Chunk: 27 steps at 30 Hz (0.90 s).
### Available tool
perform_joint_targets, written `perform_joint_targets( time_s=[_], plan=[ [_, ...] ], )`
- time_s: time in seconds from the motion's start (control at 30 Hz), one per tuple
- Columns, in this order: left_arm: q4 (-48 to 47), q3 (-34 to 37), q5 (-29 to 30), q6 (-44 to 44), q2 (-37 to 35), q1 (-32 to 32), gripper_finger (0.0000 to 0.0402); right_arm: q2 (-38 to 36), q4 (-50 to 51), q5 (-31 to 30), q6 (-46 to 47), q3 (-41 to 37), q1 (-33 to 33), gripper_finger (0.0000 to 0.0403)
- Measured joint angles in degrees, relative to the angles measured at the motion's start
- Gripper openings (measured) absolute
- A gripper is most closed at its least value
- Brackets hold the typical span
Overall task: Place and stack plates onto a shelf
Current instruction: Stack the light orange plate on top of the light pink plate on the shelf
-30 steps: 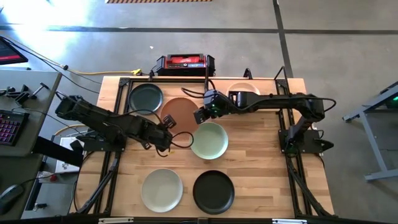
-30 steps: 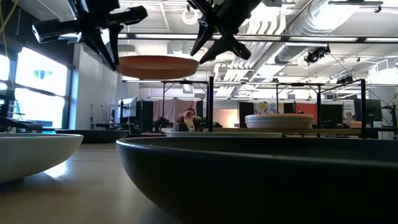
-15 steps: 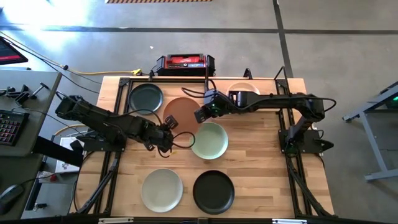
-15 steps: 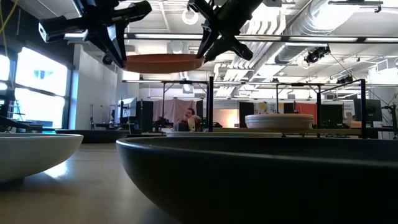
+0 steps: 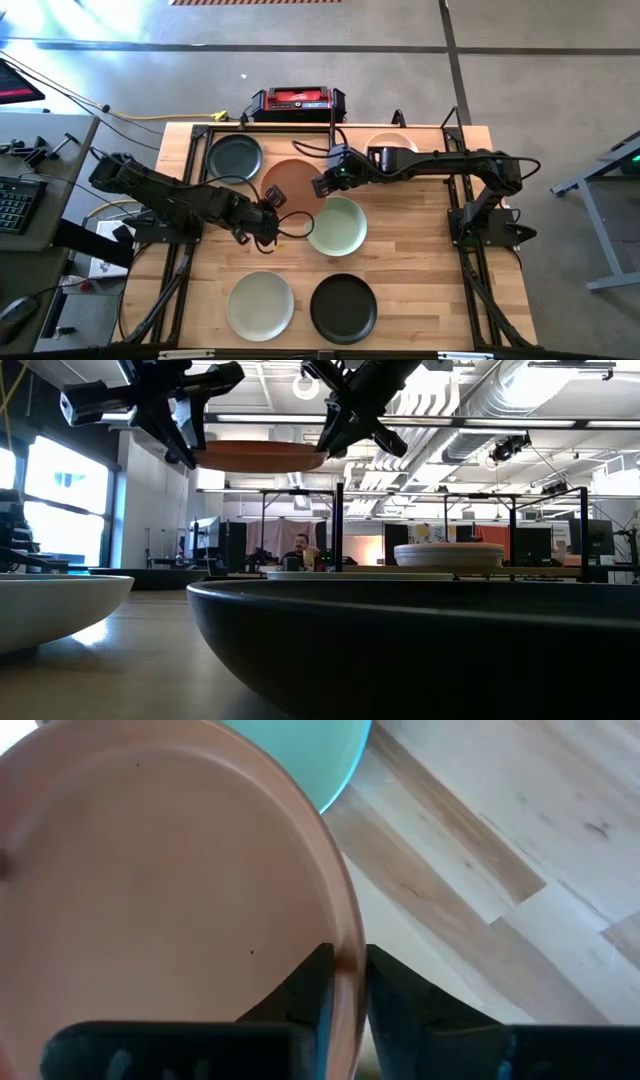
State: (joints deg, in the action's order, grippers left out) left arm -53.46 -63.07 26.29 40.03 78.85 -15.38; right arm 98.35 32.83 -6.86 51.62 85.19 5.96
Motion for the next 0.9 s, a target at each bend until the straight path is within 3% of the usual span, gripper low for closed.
perform_joint_targets(
  time_s=[0.27, 0.5, 0.63, 0.9],
  plan=[
    [-0.1, 0.0, -0.5, -4.3, 0.0, 0.0, 0.0106, 0.0, 0.7, -0.1, 0.9, 0.0, 0.0, 0.0001],
    [-0.2, 0.0, 2.8, -16.7, 0.0, 0.0, 0.0151, 0.0, 2.7, -0.1, 0.9, 0.0, 0.3, 0.0],
    [-0.2, 0.0, 4.6, -22.0, -0.1, 0.0, 0.0158, -1.0, 5.5, 0.0, 0.9, 0.0, 1.1, 0.0],
    [1.5, -0.2, 7.1, -24.6, -0.9, 0.0, 0.0155, -6.0, 8.5, 0.7, -1.2, 0.0, 3.2, 0.0]
  ],
)
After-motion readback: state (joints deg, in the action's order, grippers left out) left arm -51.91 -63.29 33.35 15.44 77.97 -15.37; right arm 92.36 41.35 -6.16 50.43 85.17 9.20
